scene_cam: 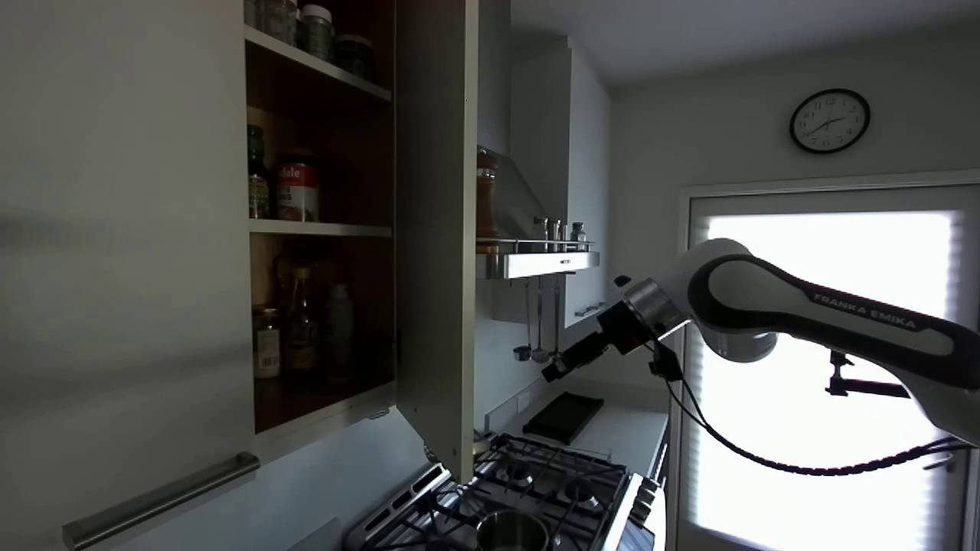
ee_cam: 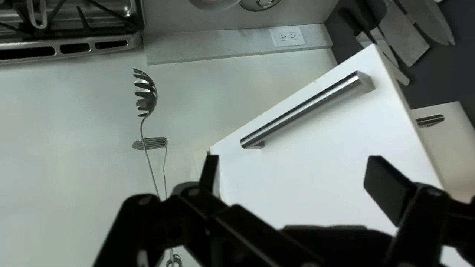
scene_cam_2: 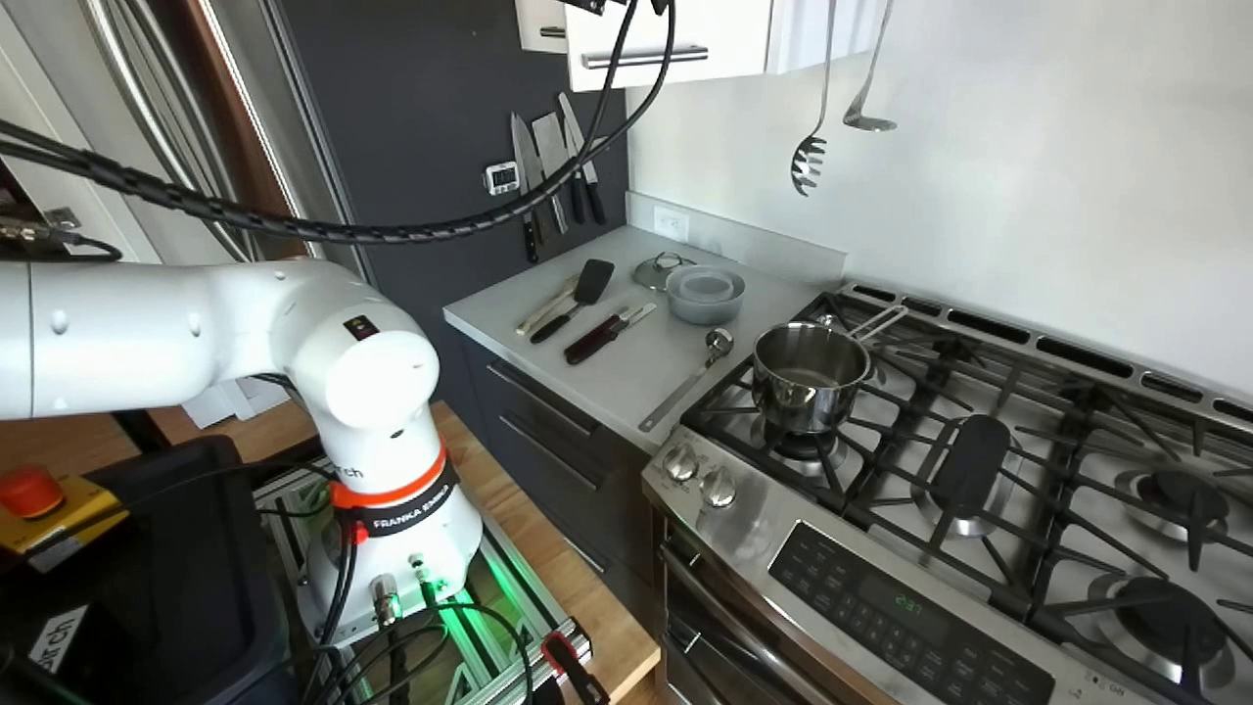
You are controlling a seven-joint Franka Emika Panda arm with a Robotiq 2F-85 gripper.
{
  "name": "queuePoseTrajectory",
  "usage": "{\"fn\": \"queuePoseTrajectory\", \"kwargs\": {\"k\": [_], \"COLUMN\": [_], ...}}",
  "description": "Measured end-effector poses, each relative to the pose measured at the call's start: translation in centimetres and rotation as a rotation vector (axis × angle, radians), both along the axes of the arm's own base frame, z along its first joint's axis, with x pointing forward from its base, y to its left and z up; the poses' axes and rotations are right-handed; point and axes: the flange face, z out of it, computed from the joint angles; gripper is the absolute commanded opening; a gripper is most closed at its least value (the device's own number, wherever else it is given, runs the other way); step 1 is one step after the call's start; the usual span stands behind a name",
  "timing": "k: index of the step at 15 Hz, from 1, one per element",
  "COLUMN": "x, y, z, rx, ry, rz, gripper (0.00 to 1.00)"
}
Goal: Open the right door of the upper cabinet
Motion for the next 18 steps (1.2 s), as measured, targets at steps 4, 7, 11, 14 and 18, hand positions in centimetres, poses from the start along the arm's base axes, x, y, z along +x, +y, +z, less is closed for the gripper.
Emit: {"fn": "queuePoseTrajectory", "kwargs": {"k": [4,7,11,14,18], "x": [-2.5,-3.7,-5.0,-5.7,-6.5], "y": [0.6,1.4,2.8,3.7,4.9], "z": [0.9,1.7,2.6,3.0,3.4], "rx": [0.005,0.006,-0.019,-0.042,-0.074], "ry": [-0.024,-0.045,-0.08,-0.095,-0.094], "rz": [0.056,0.088,0.111,0.123,0.151], "gripper": [1.0,1.0,1.0,1.0,1.0]}}
